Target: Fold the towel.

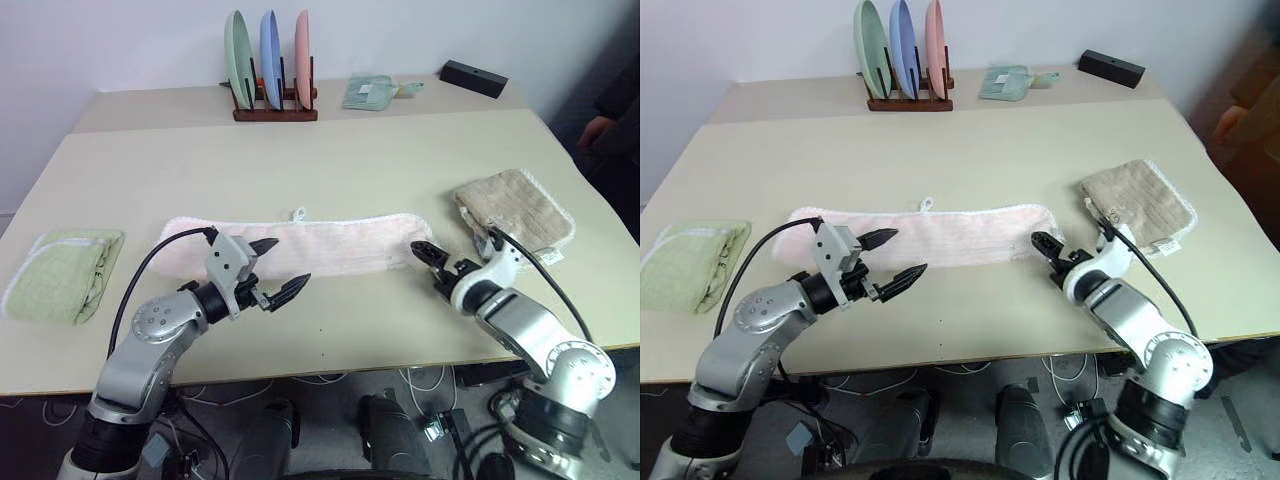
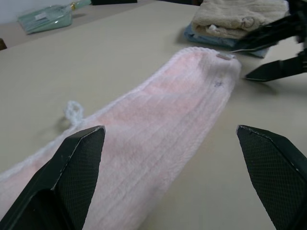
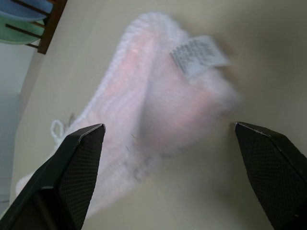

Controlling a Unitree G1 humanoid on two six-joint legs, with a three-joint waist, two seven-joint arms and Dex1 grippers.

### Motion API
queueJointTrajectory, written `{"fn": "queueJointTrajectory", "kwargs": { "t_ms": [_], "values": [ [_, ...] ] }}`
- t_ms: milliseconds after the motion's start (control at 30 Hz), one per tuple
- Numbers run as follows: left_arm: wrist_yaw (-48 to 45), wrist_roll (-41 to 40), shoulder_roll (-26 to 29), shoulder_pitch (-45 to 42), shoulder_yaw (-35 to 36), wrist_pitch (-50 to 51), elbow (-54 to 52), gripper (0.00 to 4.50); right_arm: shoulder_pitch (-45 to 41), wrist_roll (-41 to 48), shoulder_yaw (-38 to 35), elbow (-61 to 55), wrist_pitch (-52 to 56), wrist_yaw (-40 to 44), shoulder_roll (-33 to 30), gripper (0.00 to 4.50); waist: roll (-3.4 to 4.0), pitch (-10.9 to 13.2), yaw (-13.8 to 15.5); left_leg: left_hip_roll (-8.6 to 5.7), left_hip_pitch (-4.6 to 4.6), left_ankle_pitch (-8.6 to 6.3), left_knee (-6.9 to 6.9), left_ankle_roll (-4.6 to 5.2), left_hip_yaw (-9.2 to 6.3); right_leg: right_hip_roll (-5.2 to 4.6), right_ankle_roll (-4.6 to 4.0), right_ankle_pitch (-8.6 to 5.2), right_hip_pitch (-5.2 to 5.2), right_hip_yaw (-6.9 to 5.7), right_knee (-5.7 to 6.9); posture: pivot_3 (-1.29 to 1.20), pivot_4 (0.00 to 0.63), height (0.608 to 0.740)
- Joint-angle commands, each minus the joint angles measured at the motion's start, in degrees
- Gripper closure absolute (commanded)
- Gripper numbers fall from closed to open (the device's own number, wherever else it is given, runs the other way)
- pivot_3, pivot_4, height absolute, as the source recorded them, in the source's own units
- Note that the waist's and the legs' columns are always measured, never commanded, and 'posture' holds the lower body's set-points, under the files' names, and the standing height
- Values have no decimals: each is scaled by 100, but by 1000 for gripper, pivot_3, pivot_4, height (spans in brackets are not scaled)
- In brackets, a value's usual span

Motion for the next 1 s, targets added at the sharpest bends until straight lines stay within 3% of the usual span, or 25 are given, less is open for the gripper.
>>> {"fn": "queueJointTrajectory", "kwargs": {
  "t_ms": [33,433,600,733,933,1000],
  "values": [
    [-65,-60,72,22,105,-56,-112,14,409,892,192,-348,-288,-206,-413,85,0,0,-9,2,1,0,0,1,1,1,-1,-1,1,0,-1,0,150,738],
    [-101,-87,-67,-199,-26,-22,-70,14,-478,57,1245,1023,-1299,262,-437,85,0,-1,-37,9,2,0,1,1,8,8,-5,2,4,0,-17,0,150,738],
    [-68,-49,-66,-191,-2,-39,-75,14,-754,-329,1307,1459,-1465,424,-323,85,0,-3,-46,11,4,0,-1,2,8,23,-11,8,8,0,-26,0,150,738],
    [-23,-40,-82,-130,12,-51,-114,0,-863,-548,1183,1527,-1611,454,-292,1375,0,-3,-36,14,4,0,0,2,7,30,-18,12,10,1,-33,0,150,738],
    [-12,10,-149,-133,-48,-104,-85,0,-885,-522,1050,1353,-1623,396,-332,4458,3,-2,-29,14,3,0,-2,2,7,30,-18,12,10,2,-35,0,150,738],
    [-31,30,-161,-150,-53,-130,-55,0,-842,-475,968,1174,-1615,346,-426,4458,4,-1,-19,14,2,0,-1,2,6,30,-18,12,10,2,-37,0,150,738]
  ]
}}
